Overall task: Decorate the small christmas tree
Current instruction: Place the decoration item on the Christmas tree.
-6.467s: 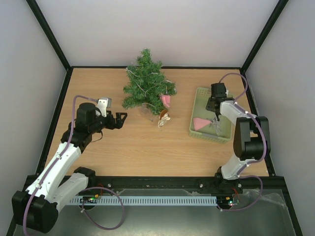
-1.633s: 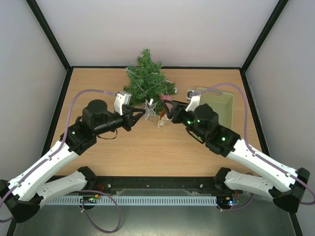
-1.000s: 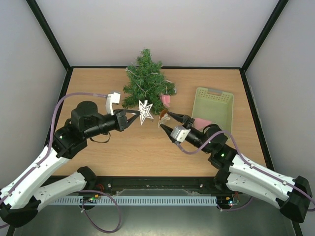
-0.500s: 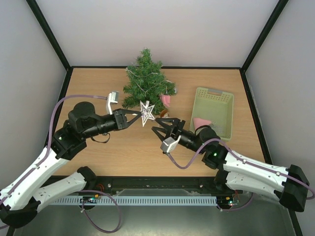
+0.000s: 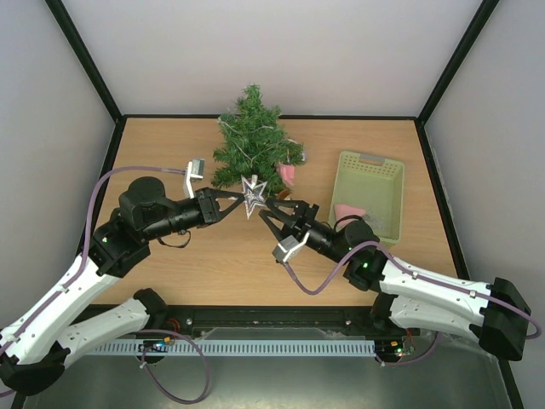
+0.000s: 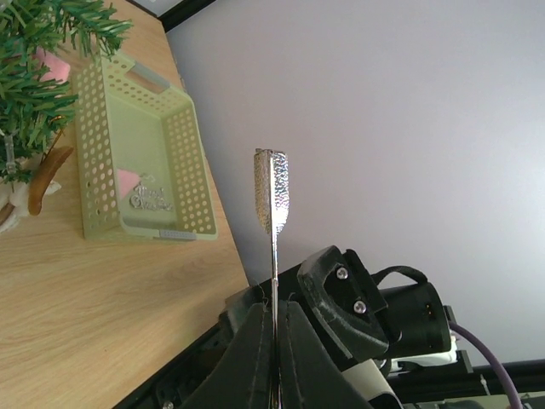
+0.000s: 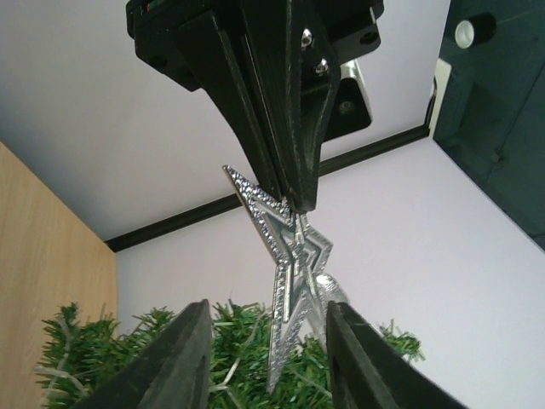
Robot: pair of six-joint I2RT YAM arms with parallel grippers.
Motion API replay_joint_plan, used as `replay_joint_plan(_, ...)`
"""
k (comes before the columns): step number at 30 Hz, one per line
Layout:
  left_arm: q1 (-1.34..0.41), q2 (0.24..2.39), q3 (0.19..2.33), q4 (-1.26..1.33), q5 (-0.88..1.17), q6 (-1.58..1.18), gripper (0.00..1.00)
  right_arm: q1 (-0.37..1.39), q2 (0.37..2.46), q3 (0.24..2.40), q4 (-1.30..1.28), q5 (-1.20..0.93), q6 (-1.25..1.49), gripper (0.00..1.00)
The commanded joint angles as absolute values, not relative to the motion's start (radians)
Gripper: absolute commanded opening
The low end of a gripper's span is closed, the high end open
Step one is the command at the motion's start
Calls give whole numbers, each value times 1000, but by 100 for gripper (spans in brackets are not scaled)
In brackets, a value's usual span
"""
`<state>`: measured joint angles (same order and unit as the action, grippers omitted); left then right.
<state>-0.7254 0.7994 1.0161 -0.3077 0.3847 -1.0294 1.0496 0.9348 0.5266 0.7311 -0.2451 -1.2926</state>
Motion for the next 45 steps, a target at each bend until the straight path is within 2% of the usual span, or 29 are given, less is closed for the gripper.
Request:
replay_joint_plan(1,-727,788,995,-284,398,-1067,2,1064,933,551,829,-248,-1316,33)
replay_joint_plan(12,-727,794,996,-271,421,-1085,2,1069,973,572,832,-216,-1330,25)
replay_joint_plan(21,-727,782,970,-271,438,-1081,2,1071,998,573,851,-145,-1348,25)
replay_joint_plan(23,-727,779,968,-273,440,-1079,2,1070,1001,575,854,-142,-1350,18)
replay_joint_plan(25,-727,773,969,-276,434,-1077,2,1070,999,573,855,-144,-1351,4)
replay_joint_plan(27,-727,764,969,-276,412,-1075,4,1069,990,566,853,-155,-1340,2)
replay_joint_plan(31,-727,732,953,-204,403,-1052,33,1070,919,563,742,-134,-1186,2)
replay_joint_plan(33,-727,715,933,-165,398,-1028,54,1070,880,559,673,-93,-1074,2)
replay_joint_plan(34,-727,705,925,-144,403,-1003,60,1069,856,563,635,-84,-999,2)
replay_joint_plan(37,-727,693,917,-98,442,-881,69,1069,787,586,546,-51,-765,2)
replay_joint_plan(39,-727,692,923,-92,467,-799,72,1070,772,663,453,43,-589,2)
replay_joint_plan(43,-727,693,926,-84,564,-636,75,1070,823,868,169,222,-346,2)
replay_joint_plan(45,-727,689,914,-95,588,-562,81,1070,856,956,70,282,-276,2)
